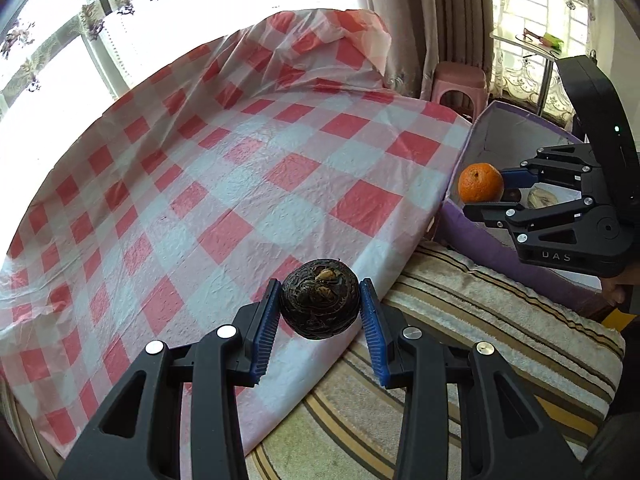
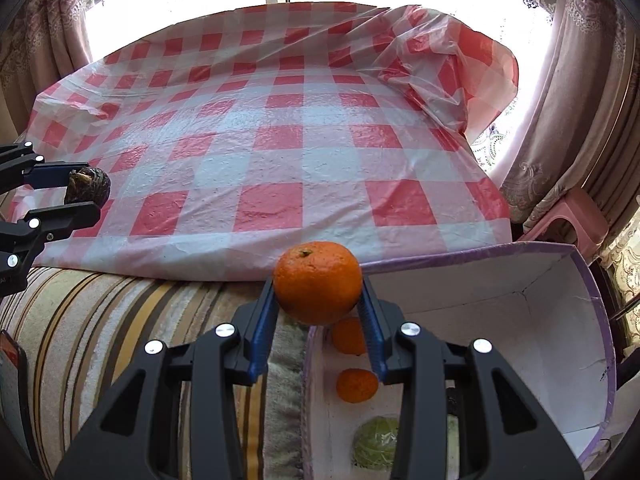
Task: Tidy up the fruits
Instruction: 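Carry the dried fruit and orange over the white box with both tools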
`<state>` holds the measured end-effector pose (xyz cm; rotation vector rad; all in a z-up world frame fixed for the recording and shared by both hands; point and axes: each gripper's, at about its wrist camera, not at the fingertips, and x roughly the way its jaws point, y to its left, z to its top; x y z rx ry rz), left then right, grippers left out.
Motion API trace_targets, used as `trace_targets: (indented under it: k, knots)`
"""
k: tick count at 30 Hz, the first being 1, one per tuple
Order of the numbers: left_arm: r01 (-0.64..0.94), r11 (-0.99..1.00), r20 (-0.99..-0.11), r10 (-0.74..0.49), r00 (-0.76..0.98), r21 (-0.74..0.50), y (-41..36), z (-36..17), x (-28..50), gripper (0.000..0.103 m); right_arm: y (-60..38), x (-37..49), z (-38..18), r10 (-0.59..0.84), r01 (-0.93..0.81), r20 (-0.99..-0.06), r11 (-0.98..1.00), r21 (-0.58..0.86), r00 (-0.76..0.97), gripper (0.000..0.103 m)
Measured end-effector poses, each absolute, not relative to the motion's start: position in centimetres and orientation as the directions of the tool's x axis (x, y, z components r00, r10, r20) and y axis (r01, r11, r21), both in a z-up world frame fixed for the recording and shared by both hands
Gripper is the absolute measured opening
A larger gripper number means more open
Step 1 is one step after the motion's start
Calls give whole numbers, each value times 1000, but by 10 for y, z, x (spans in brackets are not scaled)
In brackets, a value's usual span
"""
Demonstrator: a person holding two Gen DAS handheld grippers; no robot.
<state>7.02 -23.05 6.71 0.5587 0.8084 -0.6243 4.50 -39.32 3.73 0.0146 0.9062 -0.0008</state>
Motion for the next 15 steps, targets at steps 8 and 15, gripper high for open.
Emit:
trace_targets:
  k: [8, 15]
  knots:
    - [791, 562, -830, -303, 469, 242, -287, 61, 55, 38, -431, 20, 31, -53, 86, -791, 996, -1, 609, 40]
    - [841, 492, -856, -314, 411, 223, -328, 51, 46, 38, -463, 2, 25, -110, 156, -794, 987, -20, 598, 40]
